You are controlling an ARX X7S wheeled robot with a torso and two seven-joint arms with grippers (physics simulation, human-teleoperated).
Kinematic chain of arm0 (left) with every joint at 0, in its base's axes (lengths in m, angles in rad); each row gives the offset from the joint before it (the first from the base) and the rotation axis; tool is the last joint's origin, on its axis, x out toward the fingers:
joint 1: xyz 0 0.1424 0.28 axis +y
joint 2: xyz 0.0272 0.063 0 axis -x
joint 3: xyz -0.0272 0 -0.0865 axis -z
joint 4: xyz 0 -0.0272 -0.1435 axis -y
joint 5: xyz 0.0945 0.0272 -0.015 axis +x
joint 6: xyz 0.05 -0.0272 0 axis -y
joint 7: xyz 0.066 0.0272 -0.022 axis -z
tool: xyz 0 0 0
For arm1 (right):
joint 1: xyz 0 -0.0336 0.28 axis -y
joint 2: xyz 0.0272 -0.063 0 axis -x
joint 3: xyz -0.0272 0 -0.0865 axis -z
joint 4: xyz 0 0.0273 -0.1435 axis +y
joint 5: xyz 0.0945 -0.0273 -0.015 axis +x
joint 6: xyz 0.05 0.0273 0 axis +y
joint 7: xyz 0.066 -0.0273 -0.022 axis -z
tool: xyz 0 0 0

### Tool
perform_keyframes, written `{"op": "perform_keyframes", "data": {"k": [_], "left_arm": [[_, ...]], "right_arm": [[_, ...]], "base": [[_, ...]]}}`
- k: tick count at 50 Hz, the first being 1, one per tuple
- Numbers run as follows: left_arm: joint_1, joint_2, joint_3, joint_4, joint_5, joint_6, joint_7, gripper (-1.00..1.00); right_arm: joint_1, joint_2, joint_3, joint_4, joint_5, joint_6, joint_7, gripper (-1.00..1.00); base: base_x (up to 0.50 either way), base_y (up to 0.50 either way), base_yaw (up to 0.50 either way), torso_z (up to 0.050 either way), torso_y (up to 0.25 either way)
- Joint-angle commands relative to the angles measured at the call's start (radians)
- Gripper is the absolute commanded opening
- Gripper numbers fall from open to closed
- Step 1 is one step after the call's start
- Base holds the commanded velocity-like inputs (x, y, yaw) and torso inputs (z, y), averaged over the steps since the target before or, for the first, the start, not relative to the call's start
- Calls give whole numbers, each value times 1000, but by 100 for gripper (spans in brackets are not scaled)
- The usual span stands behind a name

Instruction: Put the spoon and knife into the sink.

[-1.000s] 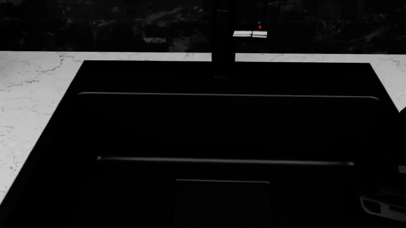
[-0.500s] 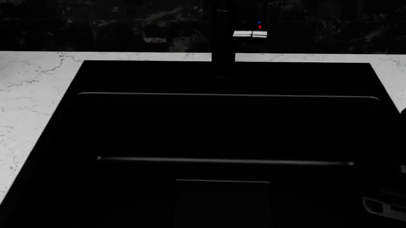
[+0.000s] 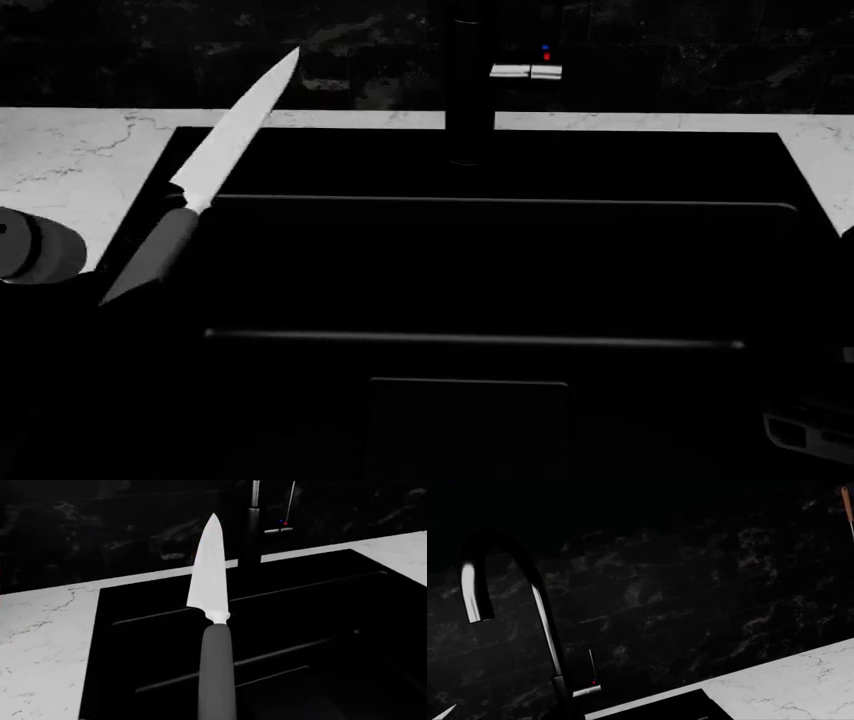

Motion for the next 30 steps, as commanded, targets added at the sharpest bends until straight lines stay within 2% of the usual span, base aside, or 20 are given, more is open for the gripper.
{"op": "perform_keyframes", "data": {"k": [1, 9, 15, 30], "left_arm": [[-105, 124, 92, -123, 87, -71, 147, -100], [-170, 175, 203, -212, 210, -173, 369, -100], [-202, 190, 294, -260, 369, -200, 523, -100], [-309, 258, 536, -485, 657, -156, 860, -100]], "right_arm": [[-6, -5, 27, -7, -13, 3, -21, 100], [-7, -16, 30, 5, -5, 6, -33, 100], [-10, -14, 29, 7, -6, 2, -34, 100], [-22, -14, 24, 10, -15, -13, -34, 100]], "base": [[0, 0, 0, 0, 0], [0, 0, 0, 0, 0], [0, 0, 0, 0, 0], [0, 0, 0, 0, 0]]}}
